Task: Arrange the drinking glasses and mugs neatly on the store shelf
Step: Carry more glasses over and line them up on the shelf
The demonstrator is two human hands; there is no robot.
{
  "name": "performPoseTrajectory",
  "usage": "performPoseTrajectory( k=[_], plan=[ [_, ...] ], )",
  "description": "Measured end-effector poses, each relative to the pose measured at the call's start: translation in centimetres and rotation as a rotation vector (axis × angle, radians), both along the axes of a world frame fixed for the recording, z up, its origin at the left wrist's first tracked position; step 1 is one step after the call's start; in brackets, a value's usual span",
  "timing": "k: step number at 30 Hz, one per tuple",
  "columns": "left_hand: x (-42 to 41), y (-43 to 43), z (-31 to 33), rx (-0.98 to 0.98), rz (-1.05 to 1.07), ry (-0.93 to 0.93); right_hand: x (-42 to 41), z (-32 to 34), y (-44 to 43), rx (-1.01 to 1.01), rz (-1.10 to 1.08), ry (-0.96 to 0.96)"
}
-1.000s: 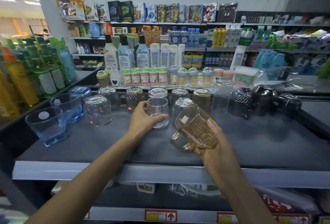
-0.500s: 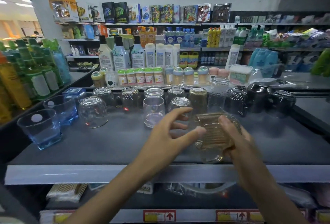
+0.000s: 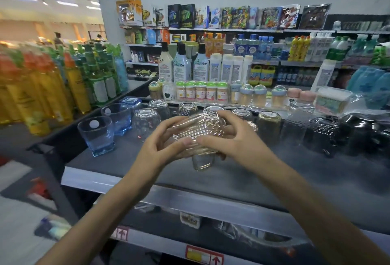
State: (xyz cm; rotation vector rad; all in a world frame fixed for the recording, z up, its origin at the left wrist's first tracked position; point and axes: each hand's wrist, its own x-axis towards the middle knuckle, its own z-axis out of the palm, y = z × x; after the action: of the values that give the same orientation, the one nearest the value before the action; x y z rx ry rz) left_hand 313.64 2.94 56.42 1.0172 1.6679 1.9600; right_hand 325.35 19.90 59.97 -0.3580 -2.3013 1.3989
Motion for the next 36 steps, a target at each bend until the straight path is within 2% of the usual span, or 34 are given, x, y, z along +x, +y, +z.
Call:
performPoseTrajectory(
  k=[8, 12, 20, 27, 36],
  plan=[
    [-5.0, -1.5, -1.4, -0.129, 0.290, 0.126, -8.7, 3.5, -3.0, 0.670, -0.126, -0.198],
    [-7.1, -0.4, -2.3, -0.208, 0.320, 0.175, -12.5, 3.7, -3.1, 0.847, -0.164, -0.318],
    [-10.6, 1.3, -3.7, -0.273, 0.252, 0.127, -16.9, 1.8, -1.2, 0.932, -0.249, -0.512],
    [-12.1, 2.4, -4.4, -0.293, 0.239, 0.139, -17.9, 0.6, -1.2, 0.874, -0.298, -0.554],
    [-12.5, 3.2, -5.3, -0.295, 0.210, 0.109, -17.5, -0.1, -1.7, 0.935, -0.378, -0.529]
  ],
)
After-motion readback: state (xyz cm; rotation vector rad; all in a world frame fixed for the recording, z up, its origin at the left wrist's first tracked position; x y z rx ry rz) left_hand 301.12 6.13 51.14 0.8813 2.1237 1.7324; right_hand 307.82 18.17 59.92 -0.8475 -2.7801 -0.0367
